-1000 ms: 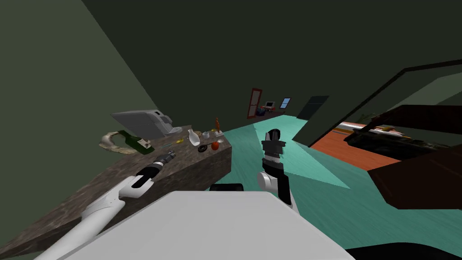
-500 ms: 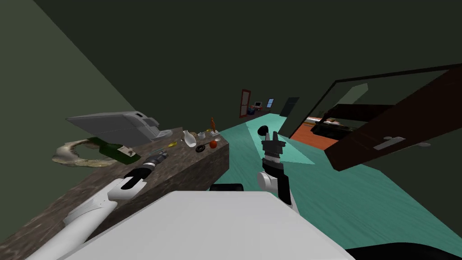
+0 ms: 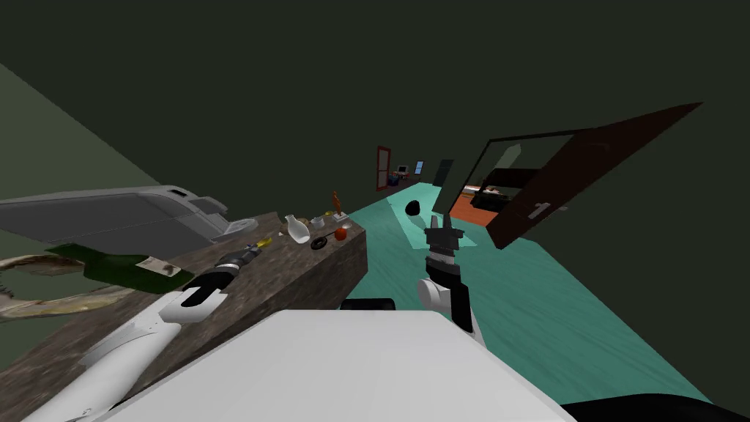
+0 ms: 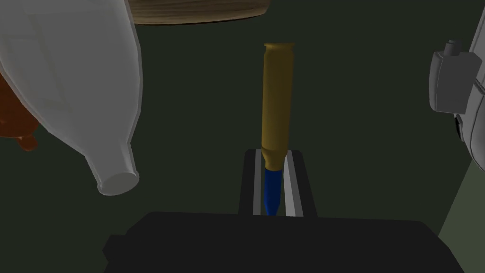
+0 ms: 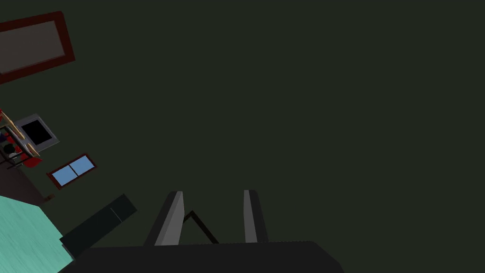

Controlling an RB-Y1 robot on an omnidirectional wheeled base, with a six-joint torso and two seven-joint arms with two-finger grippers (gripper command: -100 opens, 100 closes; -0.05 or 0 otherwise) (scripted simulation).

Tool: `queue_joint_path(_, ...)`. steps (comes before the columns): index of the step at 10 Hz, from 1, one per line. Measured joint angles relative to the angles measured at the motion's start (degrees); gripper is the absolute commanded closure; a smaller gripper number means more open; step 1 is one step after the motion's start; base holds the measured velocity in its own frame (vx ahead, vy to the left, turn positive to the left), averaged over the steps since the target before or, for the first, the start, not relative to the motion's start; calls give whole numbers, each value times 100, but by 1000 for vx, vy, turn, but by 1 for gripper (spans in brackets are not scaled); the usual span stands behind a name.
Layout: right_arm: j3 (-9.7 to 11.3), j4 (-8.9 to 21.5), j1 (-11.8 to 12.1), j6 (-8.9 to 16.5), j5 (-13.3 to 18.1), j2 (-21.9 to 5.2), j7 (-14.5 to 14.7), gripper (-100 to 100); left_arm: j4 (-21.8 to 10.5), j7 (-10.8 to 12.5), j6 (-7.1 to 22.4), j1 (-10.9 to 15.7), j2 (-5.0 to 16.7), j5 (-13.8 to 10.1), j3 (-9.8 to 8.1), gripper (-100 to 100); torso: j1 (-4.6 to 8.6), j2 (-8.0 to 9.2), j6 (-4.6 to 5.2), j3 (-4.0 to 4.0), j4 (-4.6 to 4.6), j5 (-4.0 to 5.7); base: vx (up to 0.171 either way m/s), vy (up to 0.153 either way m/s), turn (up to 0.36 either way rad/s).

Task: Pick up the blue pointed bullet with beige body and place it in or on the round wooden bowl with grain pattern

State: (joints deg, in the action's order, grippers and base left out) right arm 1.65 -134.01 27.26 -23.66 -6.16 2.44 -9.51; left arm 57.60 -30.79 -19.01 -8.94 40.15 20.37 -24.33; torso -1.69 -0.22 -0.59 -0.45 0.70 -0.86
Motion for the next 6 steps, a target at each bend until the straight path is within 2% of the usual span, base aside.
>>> queue_joint_path(4, 0, 0, 1, 0, 0, 0, 0, 0, -601, -163, -134, 361, 96, 29, -371, 100, -4, -27, 9, -15, 5, -3, -22, 89, -314)
queue_joint_path(6, -1, 0, 0, 0, 0, -1, 0, 0, -862, -244, -144, 582, 161, 77, -559, 100, -11, -34, 23, -18, 4, -3, -16, 136, -424)
